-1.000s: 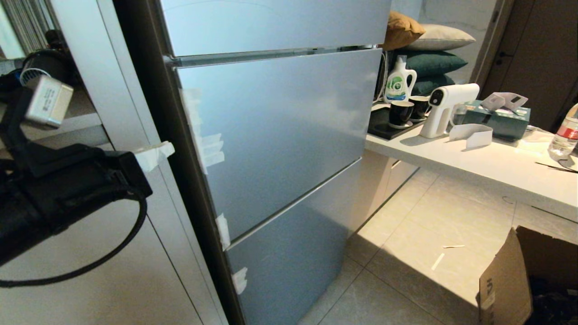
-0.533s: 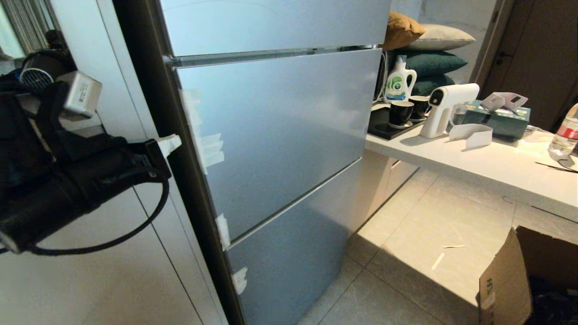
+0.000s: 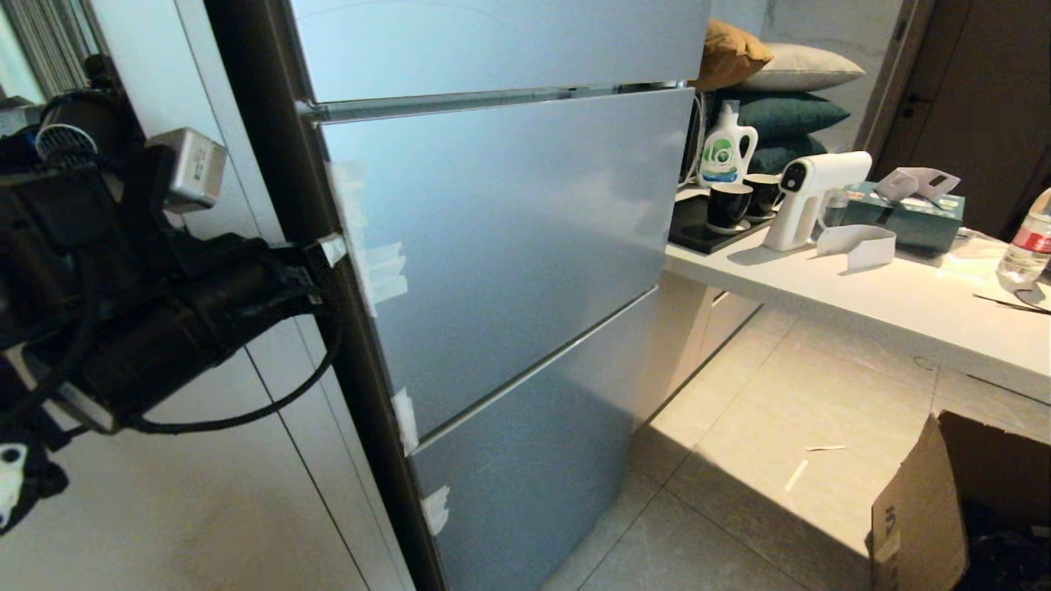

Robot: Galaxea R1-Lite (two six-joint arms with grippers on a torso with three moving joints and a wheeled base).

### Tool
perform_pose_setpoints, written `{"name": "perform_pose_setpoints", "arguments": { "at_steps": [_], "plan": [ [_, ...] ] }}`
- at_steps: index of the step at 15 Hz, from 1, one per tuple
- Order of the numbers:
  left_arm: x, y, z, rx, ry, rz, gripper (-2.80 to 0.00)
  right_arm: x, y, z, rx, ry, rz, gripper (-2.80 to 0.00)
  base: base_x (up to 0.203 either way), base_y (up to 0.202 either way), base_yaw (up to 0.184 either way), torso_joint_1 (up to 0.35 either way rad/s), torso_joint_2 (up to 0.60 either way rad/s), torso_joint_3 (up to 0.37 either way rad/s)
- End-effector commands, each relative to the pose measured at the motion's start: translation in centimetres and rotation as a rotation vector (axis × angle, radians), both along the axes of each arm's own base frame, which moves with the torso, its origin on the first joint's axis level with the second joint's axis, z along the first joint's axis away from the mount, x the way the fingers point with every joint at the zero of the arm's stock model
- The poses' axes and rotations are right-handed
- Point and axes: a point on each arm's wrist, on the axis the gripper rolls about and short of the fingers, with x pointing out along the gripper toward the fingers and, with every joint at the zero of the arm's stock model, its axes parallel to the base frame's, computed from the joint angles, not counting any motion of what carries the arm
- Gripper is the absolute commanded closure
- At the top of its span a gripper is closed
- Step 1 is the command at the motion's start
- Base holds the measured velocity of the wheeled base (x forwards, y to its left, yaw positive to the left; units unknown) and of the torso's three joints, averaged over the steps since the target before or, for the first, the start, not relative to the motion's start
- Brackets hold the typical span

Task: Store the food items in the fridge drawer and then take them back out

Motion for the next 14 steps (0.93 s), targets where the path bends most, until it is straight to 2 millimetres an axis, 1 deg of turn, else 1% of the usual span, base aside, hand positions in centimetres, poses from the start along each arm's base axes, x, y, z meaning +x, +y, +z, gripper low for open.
{"name": "perform_pose_setpoints", "arguments": {
  "at_steps": [1, 6, 10, 11, 13, 14],
  "plan": [
    [-0.3, -0.8, 0.0, -0.004, -0.002, -0.032, 0.00, 0.2, 0.0, -0.8, 0.000, 0.029, 0.000, 0.00, 0.000, 0.000, 0.000, 0.000, 0.00, 0.000],
    [-1.3, -2.3, -0.5, -0.003, 0.015, -0.104, 0.00, 0.2, 0.0, -0.8, 0.000, 0.029, 0.000, 0.00, 0.000, 0.000, 0.000, 0.000, 0.00, 0.000],
    [-2.7, -4.3, -1.3, 0.011, 0.040, -0.199, 0.00, 0.2, 0.0, -0.8, 0.000, 0.029, 0.000, 0.00, 0.000, 0.000, 0.000, 0.000, 0.00, 0.000],
    [-3.1, -4.4, -1.4, 0.013, 0.042, -0.212, 0.00, 0.2, 0.0, -0.8, 0.000, 0.029, 0.000, 0.00, 0.000, 0.000, 0.000, 0.000, 0.00, 0.000],
    [-4.3, -4.4, -1.4, 0.008, 0.040, -0.239, 0.00, 0.2, 0.0, -0.8, 0.000, 0.029, 0.000, 0.00, 0.000, 0.000, 0.000, 0.000, 0.00, 0.000],
    [-5.2, -4.5, -1.3, 0.004, 0.032, -0.266, 0.00, 0.2, 0.0, -0.8, 0.000, 0.029, 0.000, 0.00, 0.000, 0.000, 0.000, 0.000, 0.00, 0.000]
  ]
}}
